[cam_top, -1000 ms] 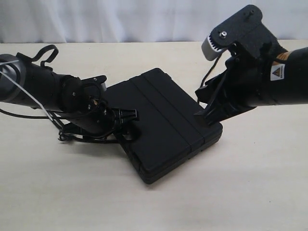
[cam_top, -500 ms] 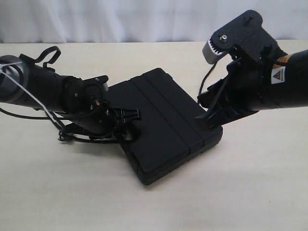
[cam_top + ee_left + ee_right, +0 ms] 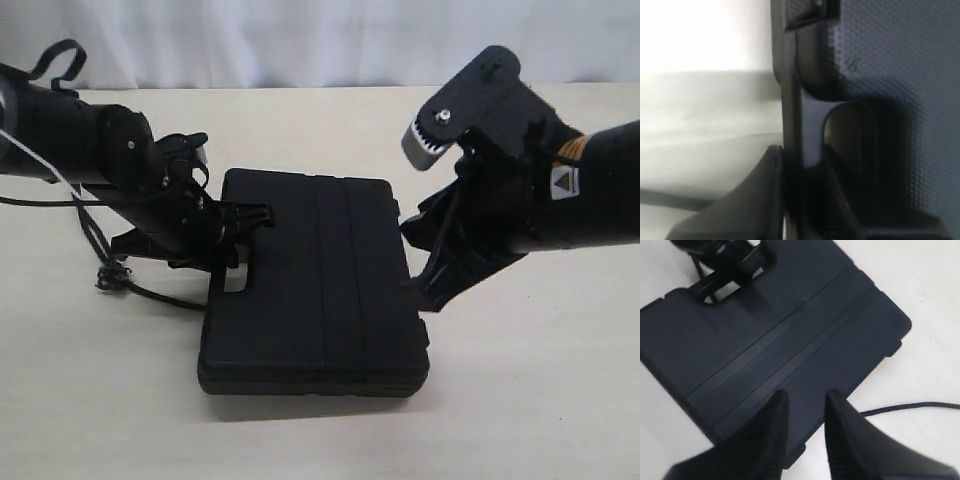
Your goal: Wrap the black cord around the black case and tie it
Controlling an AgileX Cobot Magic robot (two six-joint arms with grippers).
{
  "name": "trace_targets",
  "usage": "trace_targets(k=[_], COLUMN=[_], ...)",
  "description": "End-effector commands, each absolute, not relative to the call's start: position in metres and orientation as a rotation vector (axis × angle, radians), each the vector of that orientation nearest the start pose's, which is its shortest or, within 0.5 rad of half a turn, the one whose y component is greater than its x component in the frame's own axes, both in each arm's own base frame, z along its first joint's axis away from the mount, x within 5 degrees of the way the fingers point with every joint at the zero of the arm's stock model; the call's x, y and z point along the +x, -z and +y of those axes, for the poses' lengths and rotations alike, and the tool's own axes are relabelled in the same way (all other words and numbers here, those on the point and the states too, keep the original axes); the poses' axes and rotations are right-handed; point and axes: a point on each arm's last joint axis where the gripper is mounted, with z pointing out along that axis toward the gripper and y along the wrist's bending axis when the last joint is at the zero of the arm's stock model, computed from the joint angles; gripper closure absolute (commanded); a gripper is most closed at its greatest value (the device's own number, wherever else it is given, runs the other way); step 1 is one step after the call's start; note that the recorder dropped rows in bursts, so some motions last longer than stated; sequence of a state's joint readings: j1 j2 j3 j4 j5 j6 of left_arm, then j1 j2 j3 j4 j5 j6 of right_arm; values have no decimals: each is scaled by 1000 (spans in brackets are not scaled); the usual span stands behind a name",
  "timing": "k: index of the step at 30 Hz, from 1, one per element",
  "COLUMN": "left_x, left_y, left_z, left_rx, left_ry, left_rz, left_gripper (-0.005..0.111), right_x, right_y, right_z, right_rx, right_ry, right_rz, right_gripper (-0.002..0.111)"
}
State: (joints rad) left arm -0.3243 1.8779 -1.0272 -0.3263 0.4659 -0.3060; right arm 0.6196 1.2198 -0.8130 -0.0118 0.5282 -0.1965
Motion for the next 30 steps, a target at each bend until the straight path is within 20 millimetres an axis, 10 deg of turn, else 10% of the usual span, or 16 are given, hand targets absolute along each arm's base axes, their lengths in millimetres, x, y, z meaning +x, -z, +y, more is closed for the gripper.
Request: trace_targets(k=[1, 8, 19, 30], left_x=[334, 336, 336, 337], left_y=[-168, -192, -205, -205], left_z=[-109, -103, -105, -105], left_rx=[-405, -378, -348, -340], left_ry=[455, 470, 483, 475], left_rz=[2734, 2731, 2767, 2757], left_gripper=[107, 107, 107, 107], right_x=[188, 159, 156, 163], right_y=[-262, -239, -181, -207], right_z=[155, 182, 239, 241], right_rx=[-1128, -1294, -1451, -1494], right_ry=[-183, -261, -322, -194], right_rz=[2084, 1941, 1757, 1591], right_gripper=[71, 22, 26, 26])
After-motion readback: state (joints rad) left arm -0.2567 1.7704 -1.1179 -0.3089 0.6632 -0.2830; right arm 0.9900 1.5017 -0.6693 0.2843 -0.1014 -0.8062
